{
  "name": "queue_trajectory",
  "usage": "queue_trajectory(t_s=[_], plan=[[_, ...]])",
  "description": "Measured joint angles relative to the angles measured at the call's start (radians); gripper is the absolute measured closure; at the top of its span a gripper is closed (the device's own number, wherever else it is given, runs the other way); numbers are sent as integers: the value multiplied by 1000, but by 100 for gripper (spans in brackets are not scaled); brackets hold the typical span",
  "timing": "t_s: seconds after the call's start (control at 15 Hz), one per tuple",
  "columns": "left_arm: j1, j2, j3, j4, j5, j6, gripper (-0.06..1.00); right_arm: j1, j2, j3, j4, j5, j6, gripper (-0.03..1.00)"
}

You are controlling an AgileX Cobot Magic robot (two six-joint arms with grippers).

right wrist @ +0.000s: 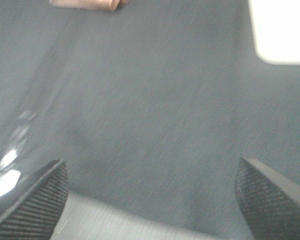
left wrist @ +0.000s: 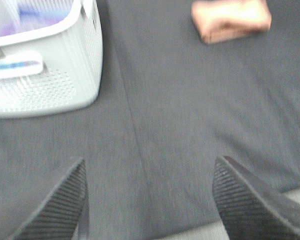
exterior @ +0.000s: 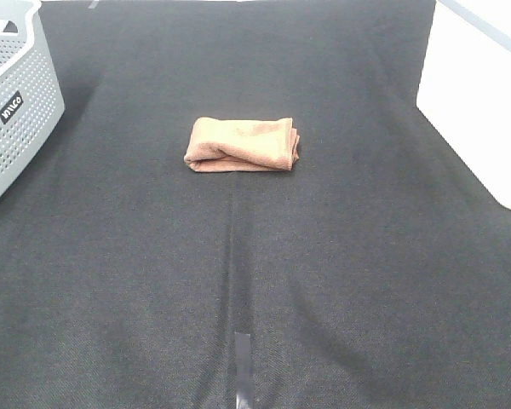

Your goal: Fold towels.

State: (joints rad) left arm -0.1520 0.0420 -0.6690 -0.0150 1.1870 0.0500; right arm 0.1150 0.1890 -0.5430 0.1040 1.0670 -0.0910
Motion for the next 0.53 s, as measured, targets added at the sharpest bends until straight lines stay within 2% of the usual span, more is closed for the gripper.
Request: queue_trajectory(t_s=[0.27, 0.53], plan=[[0, -46, 147, -9, -90, 76, 26, 0, -79, 31, -16, -1, -15, 11], [0, -44, 168, -12, -126, 91, 26, 0, -79, 31, -15, -1, -17, 11]])
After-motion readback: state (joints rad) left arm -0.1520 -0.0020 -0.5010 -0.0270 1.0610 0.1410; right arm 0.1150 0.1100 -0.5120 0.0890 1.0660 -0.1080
